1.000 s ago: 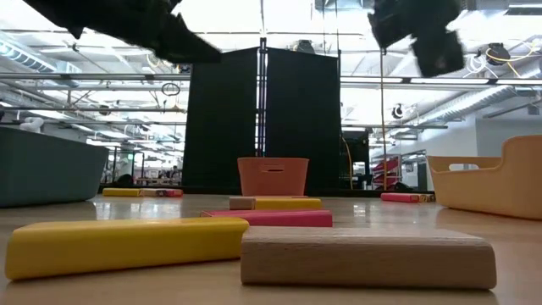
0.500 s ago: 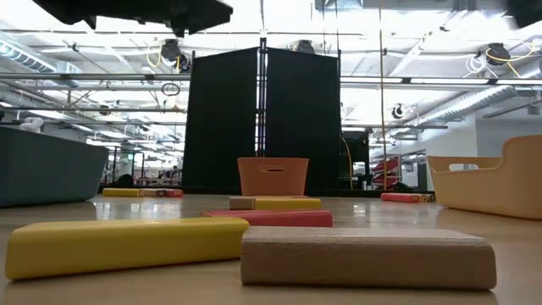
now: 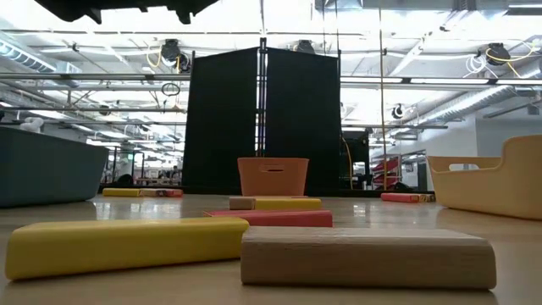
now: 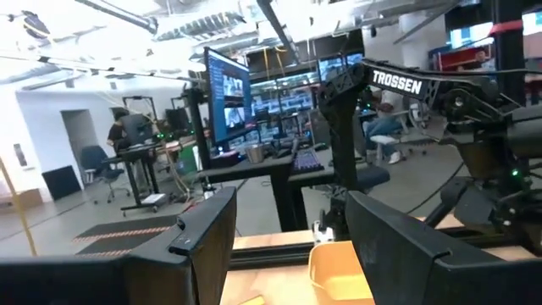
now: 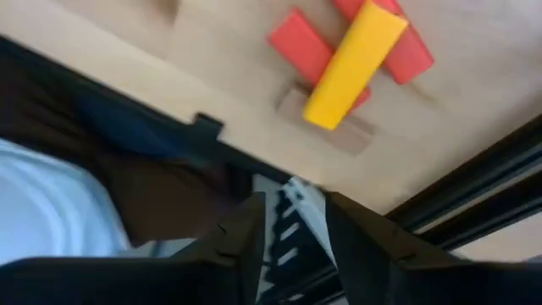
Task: Sort blocks
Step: Put the bottom right yellow block into the yellow bin
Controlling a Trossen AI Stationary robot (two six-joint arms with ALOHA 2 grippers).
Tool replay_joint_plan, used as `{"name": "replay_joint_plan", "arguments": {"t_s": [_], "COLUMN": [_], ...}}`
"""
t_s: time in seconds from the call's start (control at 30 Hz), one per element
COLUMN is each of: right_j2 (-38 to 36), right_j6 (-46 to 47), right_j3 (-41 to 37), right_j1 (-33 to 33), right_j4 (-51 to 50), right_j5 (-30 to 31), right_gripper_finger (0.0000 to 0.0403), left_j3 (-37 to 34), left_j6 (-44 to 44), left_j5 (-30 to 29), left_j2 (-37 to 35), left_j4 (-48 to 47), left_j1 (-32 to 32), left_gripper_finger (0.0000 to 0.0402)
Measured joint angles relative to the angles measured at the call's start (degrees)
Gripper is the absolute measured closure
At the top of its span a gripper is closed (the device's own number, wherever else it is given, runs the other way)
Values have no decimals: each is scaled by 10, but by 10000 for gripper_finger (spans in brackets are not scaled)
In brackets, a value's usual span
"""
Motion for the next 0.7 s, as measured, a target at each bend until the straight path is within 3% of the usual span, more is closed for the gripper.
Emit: {"name": "replay_joint_plan", "arguments": {"t_s": [0.27, 0.37, 0.7], "right_j2": [35, 44, 43], "right_j6": [-85, -118, -98], "right_j3": [0, 0, -53], "right_j1": [-41, -49, -47], "right_j4": [-5, -24, -19], "right_j5": [1, -27, -16], "right_gripper_finger": [189, 168, 168], "left_j3": [0, 0, 0], "left_j6": [23, 30, 31], "left_j5": [1, 1, 1], "left_j2": [0, 0, 0], "left_j4": [8, 9, 8], "left_j1": [0, 0, 0], "left_gripper_finger": [181, 181, 181]}}
